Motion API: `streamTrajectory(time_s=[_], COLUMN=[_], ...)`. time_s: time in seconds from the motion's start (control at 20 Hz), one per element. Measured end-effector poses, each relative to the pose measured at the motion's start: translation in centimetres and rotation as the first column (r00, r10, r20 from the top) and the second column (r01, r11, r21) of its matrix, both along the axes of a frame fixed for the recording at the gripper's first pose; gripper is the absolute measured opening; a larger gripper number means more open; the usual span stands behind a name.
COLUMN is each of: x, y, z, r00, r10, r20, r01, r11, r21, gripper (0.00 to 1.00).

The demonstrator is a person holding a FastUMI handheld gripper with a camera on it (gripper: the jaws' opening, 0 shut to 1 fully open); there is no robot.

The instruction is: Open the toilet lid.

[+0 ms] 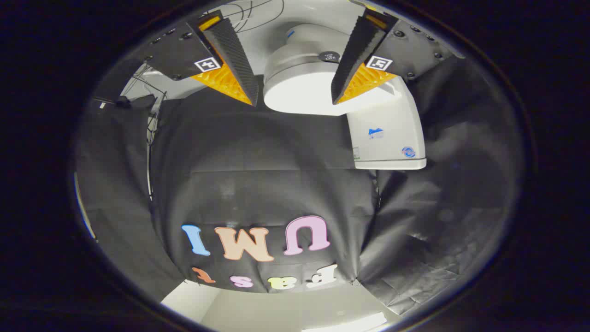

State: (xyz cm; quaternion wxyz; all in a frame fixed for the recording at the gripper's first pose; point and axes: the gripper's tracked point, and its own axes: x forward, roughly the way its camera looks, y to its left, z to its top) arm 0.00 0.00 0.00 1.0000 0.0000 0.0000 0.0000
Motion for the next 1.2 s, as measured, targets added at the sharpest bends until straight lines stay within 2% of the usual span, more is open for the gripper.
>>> streamTrajectory(time_s=[0.55, 1.2], x=[0.4, 0.7], y=[0.0, 0.0], z=[-1.2, -1.7], r00=[0.999, 0.998], r10=[0.013, 0.012], r20=[-0.043, -0.066], r01=[-0.015, -0.008], r11=[0.999, 0.998], r21=[-0.031, 0.066], gripper=[0.99, 0.99])
